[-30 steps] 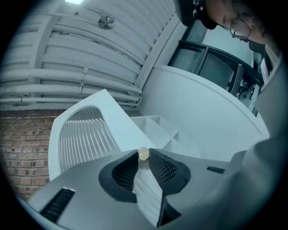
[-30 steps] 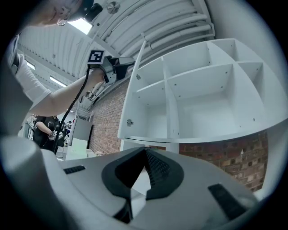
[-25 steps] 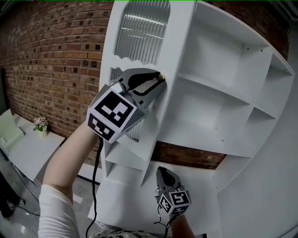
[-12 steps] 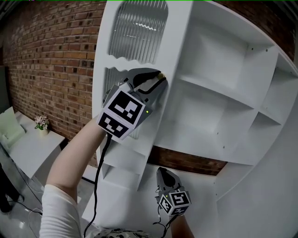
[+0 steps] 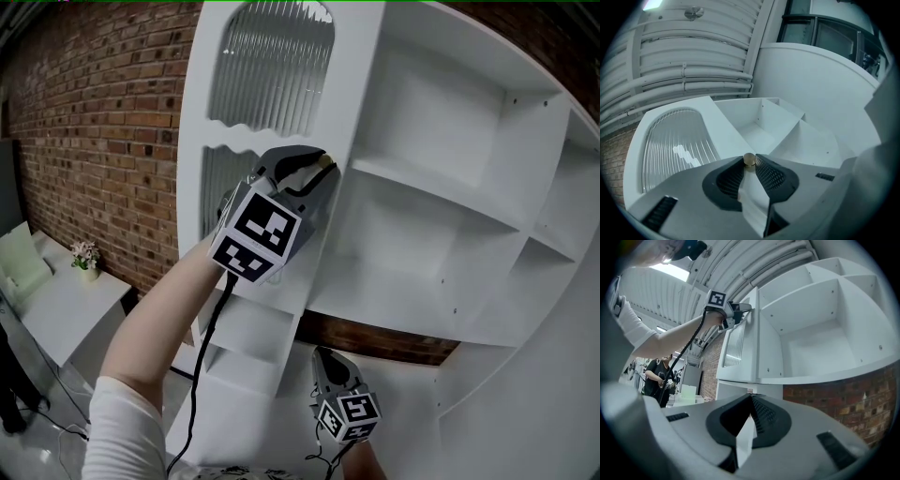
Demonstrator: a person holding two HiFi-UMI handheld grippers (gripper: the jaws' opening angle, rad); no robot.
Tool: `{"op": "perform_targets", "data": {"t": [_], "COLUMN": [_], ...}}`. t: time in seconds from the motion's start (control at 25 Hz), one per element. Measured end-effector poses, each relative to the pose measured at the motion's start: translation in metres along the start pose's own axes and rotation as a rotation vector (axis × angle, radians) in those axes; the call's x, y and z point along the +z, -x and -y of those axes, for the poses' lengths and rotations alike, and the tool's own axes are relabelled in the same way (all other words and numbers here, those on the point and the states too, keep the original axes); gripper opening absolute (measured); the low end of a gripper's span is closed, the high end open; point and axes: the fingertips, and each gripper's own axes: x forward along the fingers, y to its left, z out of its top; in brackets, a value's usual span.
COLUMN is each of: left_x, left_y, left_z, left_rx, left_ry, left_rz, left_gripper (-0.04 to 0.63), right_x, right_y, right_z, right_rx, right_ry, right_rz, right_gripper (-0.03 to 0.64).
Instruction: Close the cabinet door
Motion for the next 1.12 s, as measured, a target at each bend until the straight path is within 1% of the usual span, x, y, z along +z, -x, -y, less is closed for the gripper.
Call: {"op": "perform_targets", "data": {"t": [0.12, 0.24, 0.4, 0.56, 0.64, 0.76, 0.88, 0.96, 1.04, 1.12], "left_x": [-0.005, -0.005, -0.006, -0.009, -0.009, -0.007, -0.008, -0.006, -0.006, -0.010], "left_y": [-0.009, -0.013, -0.012, -0.013, -0.011, -0.003, 0.014, 0.028, 0.043, 0.058], "left_z": [-0.002, -0.002, -0.003, -0.001, -0.002, 0.000, 0.004, 0.002, -0.001, 0.002], "left_rx": [0.011, 0.024, 0.017, 0.009, 0.023, 0.028, 0.004, 0.002, 0.000, -0.021], "left_ry": [-0.007, -0.012, -0.013, 0.008, 0.003, 0.012, 0.042, 0.059, 0.075, 0.089], "left_rz": [0.001, 0.021, 0.036, 0.050, 0.063, 0.083, 0.074, 0.086, 0.102, 0.105], "left_gripper": [0.094, 0.094, 0.094, 0.095, 0.098, 0.124, 0.122, 0.121, 0.119, 0.103], "right_x": [-0.003, -0.005, -0.006, -0.005, -0.006, -0.007, -0.011, -0.017, -0.024, -0.028], "right_y": [-0.001, -0.004, -0.008, -0.006, -0.004, -0.003, 0.001, 0.002, 0.002, 0.003], "right_z": [0.010, 0.017, 0.014, 0.009, 0.003, -0.010, -0.028, -0.040, -0.051, -0.061], "right_rx": [-0.010, -0.006, -0.002, -0.014, -0.018, -0.019, -0.003, 0.006, 0.000, -0.017], "right_ry": [-0.003, -0.004, 0.006, 0.015, 0.017, 0.013, 0.017, 0.011, -0.007, -0.022], "right_rz": [-0.011, -0.020, -0.035, -0.038, -0.043, -0.049, -0.063, -0.072, -0.078, -0.078], "right_gripper": [0.005, 0.005, 0.005, 0.005, 0.005, 0.005, 0.005, 0.005, 0.005, 0.005]}}
